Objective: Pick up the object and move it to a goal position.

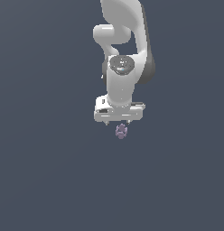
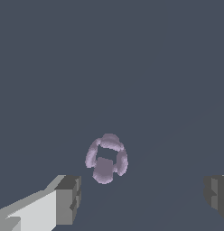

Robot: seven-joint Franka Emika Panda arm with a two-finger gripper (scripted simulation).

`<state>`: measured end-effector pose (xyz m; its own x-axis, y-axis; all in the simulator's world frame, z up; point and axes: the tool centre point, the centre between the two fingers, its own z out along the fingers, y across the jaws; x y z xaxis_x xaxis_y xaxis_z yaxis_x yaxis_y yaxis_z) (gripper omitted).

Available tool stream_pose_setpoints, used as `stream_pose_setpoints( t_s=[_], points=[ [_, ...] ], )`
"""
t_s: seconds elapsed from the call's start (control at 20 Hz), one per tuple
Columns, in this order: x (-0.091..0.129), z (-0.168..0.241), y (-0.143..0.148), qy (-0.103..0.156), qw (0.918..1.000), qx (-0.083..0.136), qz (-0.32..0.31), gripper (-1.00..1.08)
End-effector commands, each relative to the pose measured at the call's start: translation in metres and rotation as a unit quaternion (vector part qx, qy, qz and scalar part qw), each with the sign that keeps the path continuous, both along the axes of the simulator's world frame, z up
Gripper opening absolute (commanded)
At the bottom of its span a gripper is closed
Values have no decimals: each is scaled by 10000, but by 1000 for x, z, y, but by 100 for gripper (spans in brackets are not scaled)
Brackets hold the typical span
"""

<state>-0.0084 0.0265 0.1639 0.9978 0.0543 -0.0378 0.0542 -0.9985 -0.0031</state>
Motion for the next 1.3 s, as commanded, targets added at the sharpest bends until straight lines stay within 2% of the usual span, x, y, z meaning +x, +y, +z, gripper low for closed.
stream_pose_setpoints(
  t_s=[0.0, 0.5, 0.85, 1.25],
  points=[
    [0, 0, 0, 0, 10000, 0, 0, 100],
    [-3, -6, -37, 87, 9998, -155, -78, 100],
    [-3, -8, -33, 74, 9997, -147, -191, 100],
    [-5, -16, -24, 34, 9976, -140, -683, 100]
  ],
)
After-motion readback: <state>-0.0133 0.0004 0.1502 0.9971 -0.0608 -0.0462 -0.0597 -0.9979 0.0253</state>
